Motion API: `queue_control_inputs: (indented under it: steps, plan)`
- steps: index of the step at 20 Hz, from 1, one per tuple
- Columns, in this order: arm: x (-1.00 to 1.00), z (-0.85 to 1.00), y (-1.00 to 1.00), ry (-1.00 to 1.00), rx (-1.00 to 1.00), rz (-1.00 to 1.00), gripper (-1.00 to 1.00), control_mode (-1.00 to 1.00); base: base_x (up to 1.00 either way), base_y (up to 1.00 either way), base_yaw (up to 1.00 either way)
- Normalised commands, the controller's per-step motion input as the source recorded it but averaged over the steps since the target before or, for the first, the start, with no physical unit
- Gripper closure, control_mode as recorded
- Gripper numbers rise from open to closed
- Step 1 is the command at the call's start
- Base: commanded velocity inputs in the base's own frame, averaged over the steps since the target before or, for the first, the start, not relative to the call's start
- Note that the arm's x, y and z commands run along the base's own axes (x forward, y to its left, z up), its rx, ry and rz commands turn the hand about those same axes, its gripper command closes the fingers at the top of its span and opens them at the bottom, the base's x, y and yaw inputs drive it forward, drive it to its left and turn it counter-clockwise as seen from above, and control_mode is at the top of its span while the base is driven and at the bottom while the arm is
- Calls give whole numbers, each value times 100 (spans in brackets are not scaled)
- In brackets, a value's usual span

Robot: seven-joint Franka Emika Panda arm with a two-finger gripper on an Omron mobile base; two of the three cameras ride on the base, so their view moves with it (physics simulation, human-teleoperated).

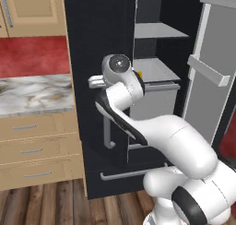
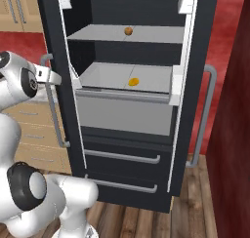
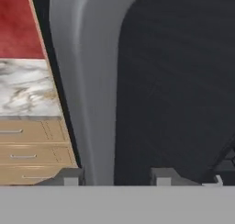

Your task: Retrieve the apple and mango from the fridge and place them into the bowl on the dining table.

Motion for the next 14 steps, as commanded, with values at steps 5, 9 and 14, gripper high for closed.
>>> queue_control_inputs:
  steps: [5,9,14]
  plan:
    - [-60,29,-59,0,12,-4,-100,-100,0,0,0]
    - [-55,41,-78,4,32,-13,-100,-100,0,0,0]
    - [-12,16,-70,7,37,-15,-100,-100,0,0,0]
